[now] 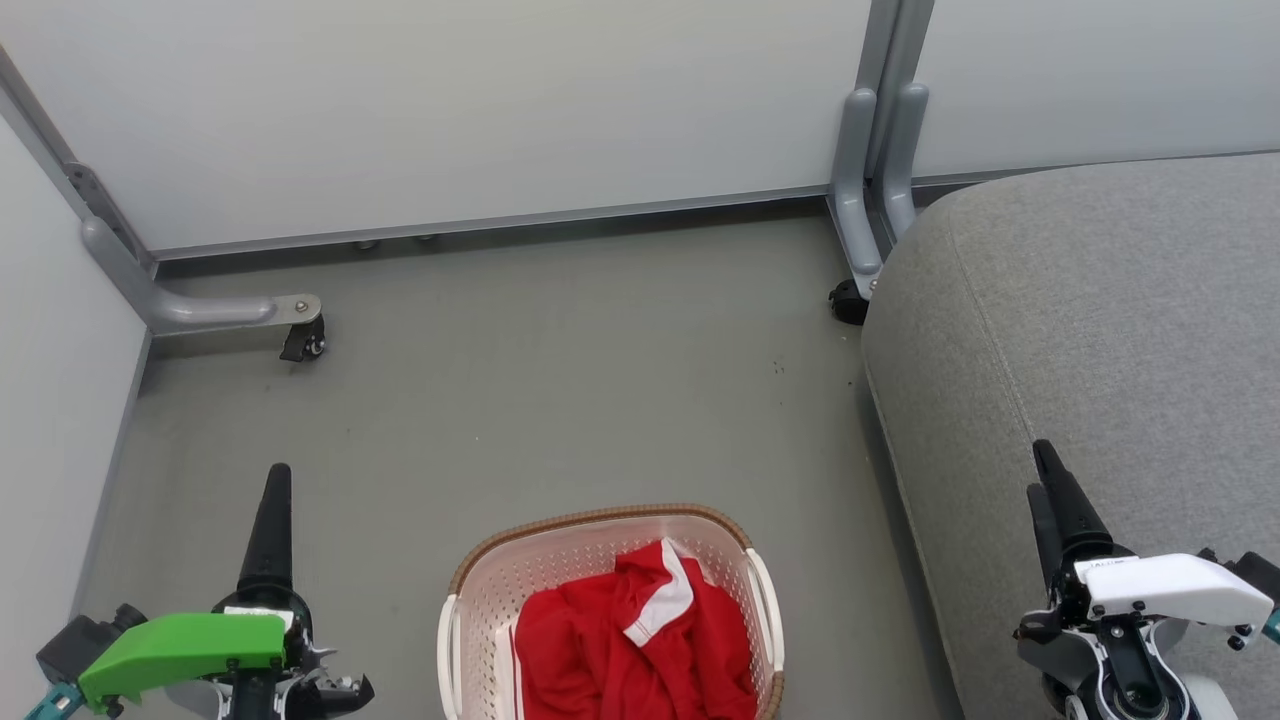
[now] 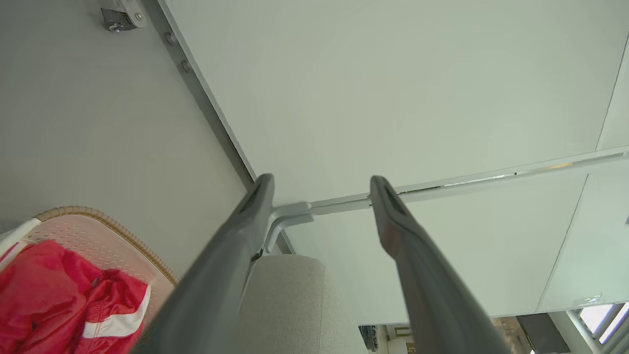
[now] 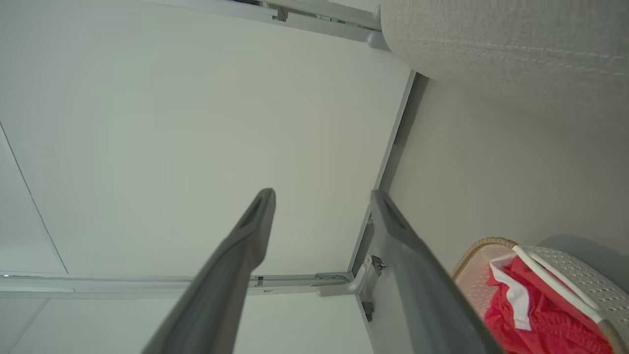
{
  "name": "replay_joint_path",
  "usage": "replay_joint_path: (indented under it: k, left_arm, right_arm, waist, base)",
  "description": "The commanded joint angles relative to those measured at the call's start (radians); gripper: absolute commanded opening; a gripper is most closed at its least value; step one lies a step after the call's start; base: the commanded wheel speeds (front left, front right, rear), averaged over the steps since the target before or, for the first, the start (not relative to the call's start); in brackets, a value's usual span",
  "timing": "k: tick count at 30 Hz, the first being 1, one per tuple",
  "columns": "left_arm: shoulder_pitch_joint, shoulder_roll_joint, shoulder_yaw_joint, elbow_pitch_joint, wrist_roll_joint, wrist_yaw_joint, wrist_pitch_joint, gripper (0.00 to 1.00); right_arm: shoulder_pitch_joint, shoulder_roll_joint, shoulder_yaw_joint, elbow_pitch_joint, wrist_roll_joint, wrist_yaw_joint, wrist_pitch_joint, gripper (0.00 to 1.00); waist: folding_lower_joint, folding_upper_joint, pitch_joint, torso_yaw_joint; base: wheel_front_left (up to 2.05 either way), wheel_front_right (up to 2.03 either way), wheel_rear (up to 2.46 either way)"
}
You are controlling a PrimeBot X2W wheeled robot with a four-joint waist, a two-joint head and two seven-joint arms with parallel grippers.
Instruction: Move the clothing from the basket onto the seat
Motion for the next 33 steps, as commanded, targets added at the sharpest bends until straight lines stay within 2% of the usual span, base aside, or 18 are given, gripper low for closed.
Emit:
replay_joint_path:
  k: [1,12,22,30,33]
  left_arm:
    - [-0.005,0.005,0.004,-0.025,0.041,-0.002,-0.011,1.0]
    - [-0.003,0.006,-0.022,-0.073,0.268,-0.002,-0.055,1.0]
    - [0.026,0.006,-0.088,-0.09,0.504,-0.003,-0.09,1.0]
    - [0.047,0.007,-0.133,-0.114,0.648,0.025,-0.116,1.0]
    - [0.057,0.007,-0.14,-0.121,0.668,0.047,-0.125,1.0]
  right_arm:
    - [-0.018,-0.005,0.0,-0.023,-0.042,0.0,-0.011,1.0]
    - [0.006,-0.006,0.03,-0.053,-0.274,0.0,-0.056,1.0]
    - [0.039,-0.007,0.034,-0.077,-0.474,0.0,-0.091,1.0]
    - [0.058,-0.008,0.058,-0.104,-0.63,0.001,-0.117,1.0]
    - [0.068,-0.008,0.066,-0.116,-0.685,0.001,-0.126,1.0]
  waist:
    - [0.0,0.0,0.0,0.0]
    - [0.0,0.0,-0.004,0.007]
    - [0.0,0.0,-0.013,0.009]
    - [0.0,0.0,-0.021,0.013]
    - [0.0,0.0,-0.024,0.015]
  base:
    - [0.0,0.0,0.0]
    - [0.0,0.0,0.0]
    - [0.0,0.0,0.0]
    - [0.0,0.0,0.0]
    - [0.0,0.0,0.0]
